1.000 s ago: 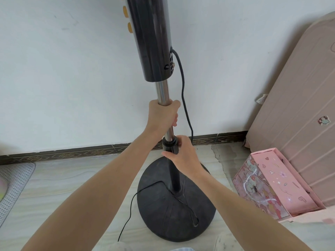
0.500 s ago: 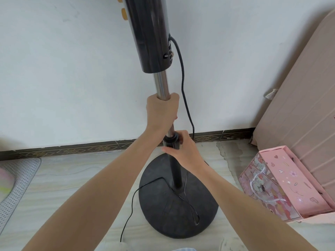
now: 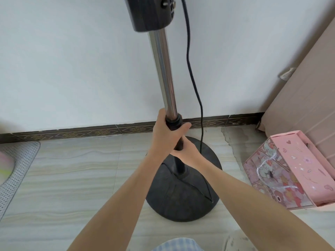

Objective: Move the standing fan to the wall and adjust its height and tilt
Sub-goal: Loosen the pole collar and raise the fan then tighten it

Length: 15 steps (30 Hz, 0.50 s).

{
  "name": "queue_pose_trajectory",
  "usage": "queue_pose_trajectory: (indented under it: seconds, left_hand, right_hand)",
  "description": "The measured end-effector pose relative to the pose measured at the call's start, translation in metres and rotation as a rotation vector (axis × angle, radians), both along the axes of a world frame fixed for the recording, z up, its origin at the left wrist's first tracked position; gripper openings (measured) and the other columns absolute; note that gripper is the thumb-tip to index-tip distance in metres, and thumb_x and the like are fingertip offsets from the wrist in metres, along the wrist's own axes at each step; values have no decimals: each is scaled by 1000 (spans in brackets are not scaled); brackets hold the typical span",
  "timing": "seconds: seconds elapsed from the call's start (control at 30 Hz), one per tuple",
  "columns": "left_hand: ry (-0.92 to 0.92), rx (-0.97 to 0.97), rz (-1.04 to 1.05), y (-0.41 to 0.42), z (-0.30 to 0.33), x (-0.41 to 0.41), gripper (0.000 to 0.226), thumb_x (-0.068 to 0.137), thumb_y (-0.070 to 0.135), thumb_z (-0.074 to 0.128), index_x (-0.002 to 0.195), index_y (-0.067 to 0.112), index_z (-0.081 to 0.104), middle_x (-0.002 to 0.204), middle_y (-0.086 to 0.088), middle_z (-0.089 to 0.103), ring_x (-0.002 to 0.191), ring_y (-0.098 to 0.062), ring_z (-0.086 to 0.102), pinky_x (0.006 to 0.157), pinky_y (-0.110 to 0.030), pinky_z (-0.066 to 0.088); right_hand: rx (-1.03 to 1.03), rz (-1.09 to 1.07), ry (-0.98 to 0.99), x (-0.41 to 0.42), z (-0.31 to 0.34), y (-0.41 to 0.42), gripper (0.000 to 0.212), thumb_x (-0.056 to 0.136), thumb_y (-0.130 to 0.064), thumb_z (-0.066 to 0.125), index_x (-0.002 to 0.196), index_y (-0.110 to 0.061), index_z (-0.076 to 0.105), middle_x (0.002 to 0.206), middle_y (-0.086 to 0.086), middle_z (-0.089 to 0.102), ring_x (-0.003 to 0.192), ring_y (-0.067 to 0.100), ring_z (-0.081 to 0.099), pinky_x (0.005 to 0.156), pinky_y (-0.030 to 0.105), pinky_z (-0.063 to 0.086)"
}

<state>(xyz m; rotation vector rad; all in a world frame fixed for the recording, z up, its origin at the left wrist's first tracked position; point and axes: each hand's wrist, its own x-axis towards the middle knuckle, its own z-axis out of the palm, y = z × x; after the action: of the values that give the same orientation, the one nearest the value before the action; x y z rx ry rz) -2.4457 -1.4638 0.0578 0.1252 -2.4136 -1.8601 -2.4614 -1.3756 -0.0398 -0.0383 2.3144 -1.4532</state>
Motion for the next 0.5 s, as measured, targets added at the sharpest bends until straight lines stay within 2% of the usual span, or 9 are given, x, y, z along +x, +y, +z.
queue_pose_trajectory:
  seconds: [0.07, 0.17, 0.23, 0.33, 0.43, 0.5]
  left_hand:
    - [40, -30, 92, 9, -8, -2, 53, 67, 24, 81, 105, 21, 44, 97, -6, 64, 92, -19, 61, 84, -32, 51]
    - [74, -24, 254, 24, -12, -7, 62, 62, 31, 84, 106, 12, 45, 86, 1, 64, 82, -11, 60, 76, -19, 47]
    - [105, -7, 323, 29, -14, -10, 50, 65, 27, 82, 96, 12, 47, 74, 9, 58, 69, -1, 55, 66, -12, 43]
    - [134, -43, 268, 24, -15, -15, 32, 71, 13, 73, 84, 9, 45, 65, 4, 50, 59, -4, 46, 61, -20, 43]
    - [115, -6, 171, 11, -14, -21, 33, 67, 8, 71, 89, -1, 47, 80, -24, 55, 67, -17, 48, 65, -36, 50]
    - [90, 47, 31, 2, -11, -22, 33, 67, 2, 69, 92, -2, 48, 83, -28, 56, 68, -17, 52, 64, -32, 52]
  right_hand:
    - [-11, -59, -9, -1, -15, -5, 48, 78, -29, 69, 120, -20, 47, 106, -3, 64, 94, 12, 59, 81, 26, 46]
    - [-147, -274, 40, 4, -26, -15, 29, 82, -19, 63, 108, -10, 53, 85, -3, 61, 76, 10, 56, 62, 16, 43]
    - [-242, -373, 77, 6, -27, -21, 19, 83, -10, 61, 100, -4, 53, 74, -3, 56, 68, 10, 53, 56, 7, 43]
    - [-238, -350, 105, 3, -32, -22, 13, 80, -5, 64, 85, -11, 53, 69, -3, 55, 62, 7, 50, 51, 7, 41]
    - [-256, -306, 83, -3, -36, -20, 23, 76, -4, 68, 81, -21, 53, 79, 4, 62, 69, 14, 55, 59, 18, 45]
    - [-228, -267, 89, -4, -36, -18, 31, 75, -1, 65, 75, -28, 48, 74, 0, 57, 66, 12, 51, 59, 20, 41]
